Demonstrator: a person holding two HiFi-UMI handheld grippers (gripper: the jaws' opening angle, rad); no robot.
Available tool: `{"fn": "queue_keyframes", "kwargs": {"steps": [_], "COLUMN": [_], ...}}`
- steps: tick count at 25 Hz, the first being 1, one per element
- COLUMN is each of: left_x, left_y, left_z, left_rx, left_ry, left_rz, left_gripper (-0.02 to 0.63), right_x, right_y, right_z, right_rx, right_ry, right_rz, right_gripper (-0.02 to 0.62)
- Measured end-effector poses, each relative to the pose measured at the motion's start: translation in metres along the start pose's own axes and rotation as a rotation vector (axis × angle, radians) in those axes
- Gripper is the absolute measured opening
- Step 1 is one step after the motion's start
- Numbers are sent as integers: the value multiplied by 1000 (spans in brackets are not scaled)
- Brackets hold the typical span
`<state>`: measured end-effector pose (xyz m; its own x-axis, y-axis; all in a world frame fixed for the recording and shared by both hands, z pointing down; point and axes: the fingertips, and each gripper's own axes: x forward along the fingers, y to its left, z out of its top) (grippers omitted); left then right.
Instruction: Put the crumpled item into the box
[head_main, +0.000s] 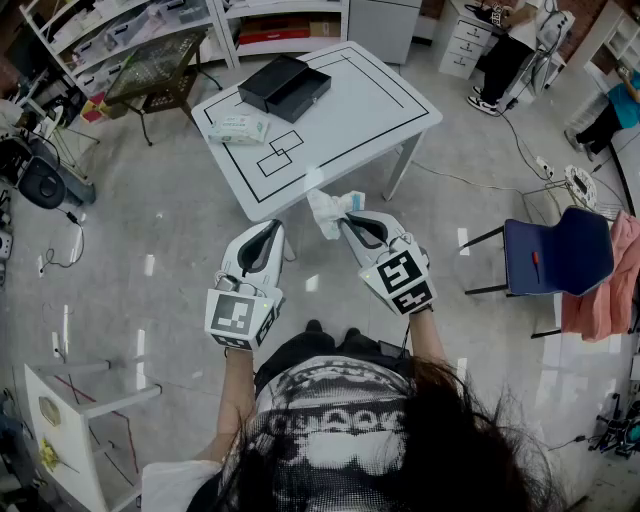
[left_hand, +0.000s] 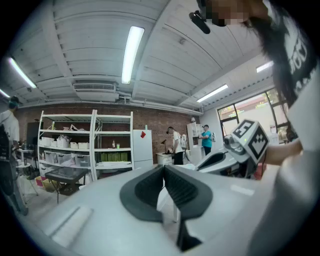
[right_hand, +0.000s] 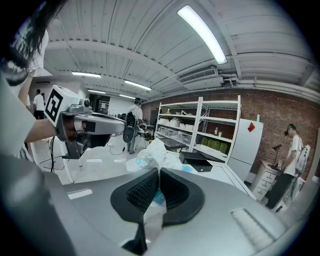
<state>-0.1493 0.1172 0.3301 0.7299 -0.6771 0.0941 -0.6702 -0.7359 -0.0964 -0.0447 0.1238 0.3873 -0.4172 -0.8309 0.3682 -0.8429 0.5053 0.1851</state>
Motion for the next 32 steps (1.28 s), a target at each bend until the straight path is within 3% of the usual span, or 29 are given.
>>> {"fn": "queue_keyframes", "kwargs": {"steps": [24, 32], "left_x": [-12, -4], "left_y": [57, 60], "left_z": [-23, -35], "left_rx": [-36, -62], "left_ry": [-5, 0], "left_rz": [-79, -115], "left_gripper": [0, 0], "right_x": [58, 62], "right_y": [33, 35], "right_z": [16, 4], "right_rx": [28, 48], "right_ry": [31, 72], "right_rz": [-39, -55], "right_gripper": [18, 18]}}
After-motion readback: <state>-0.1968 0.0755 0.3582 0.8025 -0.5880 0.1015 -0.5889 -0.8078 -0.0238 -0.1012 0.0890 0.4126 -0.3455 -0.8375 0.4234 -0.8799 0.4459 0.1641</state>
